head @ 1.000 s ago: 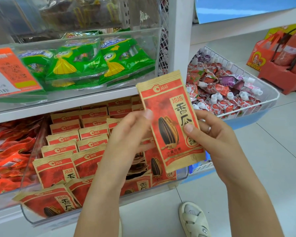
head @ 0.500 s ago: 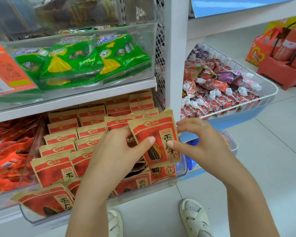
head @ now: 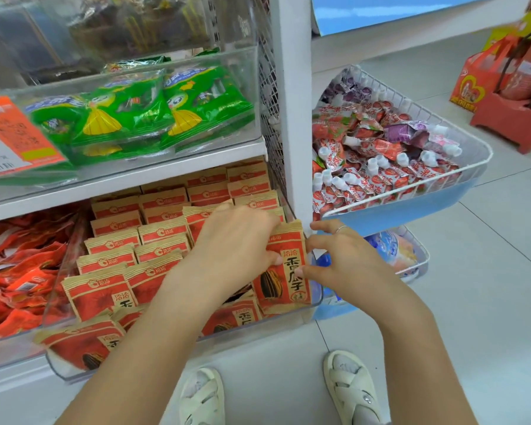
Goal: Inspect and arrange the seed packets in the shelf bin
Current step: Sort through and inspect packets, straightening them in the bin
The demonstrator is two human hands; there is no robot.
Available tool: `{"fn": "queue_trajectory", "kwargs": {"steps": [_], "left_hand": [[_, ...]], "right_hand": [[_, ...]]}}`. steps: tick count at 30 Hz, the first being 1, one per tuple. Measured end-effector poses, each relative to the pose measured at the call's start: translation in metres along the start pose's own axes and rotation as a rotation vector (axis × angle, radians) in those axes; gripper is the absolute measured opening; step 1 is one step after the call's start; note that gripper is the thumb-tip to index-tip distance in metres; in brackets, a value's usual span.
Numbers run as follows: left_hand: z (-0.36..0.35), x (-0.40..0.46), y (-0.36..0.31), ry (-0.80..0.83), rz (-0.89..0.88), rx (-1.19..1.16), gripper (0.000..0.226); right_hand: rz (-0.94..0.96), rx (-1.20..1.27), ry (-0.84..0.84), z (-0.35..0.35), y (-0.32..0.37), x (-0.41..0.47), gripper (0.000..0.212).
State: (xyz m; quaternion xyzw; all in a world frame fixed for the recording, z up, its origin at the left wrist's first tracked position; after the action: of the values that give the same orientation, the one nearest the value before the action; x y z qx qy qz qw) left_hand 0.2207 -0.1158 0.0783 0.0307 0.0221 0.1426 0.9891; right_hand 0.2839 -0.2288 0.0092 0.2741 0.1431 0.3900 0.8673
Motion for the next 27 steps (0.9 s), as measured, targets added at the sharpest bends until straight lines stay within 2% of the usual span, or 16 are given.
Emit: {"fn": "queue_trajectory", "kwargs": {"steps": [4,6,9,14,18,27], "left_hand": [[-0.010,0.010,-0.006,-0.005,-0.083,0.161,0.035],[-0.023,0.012,-0.010,0.058,-0.113,0.205,0.042],[-0.037,0.015,-0.019,0.126,-0.145,0.220,0.063],[-0.045,0.020,-0.020,0.185,-0.132,0.139,0.067],[-0.048,0.025,-0.015,0.206,-0.110,0.045,0.050],[-0.050,0.036,-0.008,0.080,-0.064,0.079,0.048]], "right_hand": [[-0.018,0.194,0.000,0.002,-0.003,-0.005,0.069],[-0.079,0.171,0.061,0.000,-0.011,-0.009,0.078],[-0.152,0.083,0.189,-0.009,-0.022,-0.014,0.065],[-0.152,0.066,0.232,-0.024,-0.017,-0.009,0.011],[-0.178,0.051,0.249,-0.026,-0.018,-0.005,0.008],[-0.201,0.060,0.268,-0.027,-0.017,-0.006,0.027]]}}
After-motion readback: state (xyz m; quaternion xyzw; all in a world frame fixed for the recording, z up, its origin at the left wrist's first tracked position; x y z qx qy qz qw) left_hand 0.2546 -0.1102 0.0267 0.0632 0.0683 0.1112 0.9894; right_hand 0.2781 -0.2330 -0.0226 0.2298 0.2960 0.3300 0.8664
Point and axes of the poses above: each hand's wrist, its own x-axis towards the middle knuckle, its own z-axis out of the back of the hand, y = z × x, the point moved 6 cm from there along x, towards the middle knuckle, and after that the axes turned 7 degrees about z, right-handed, at the moved point
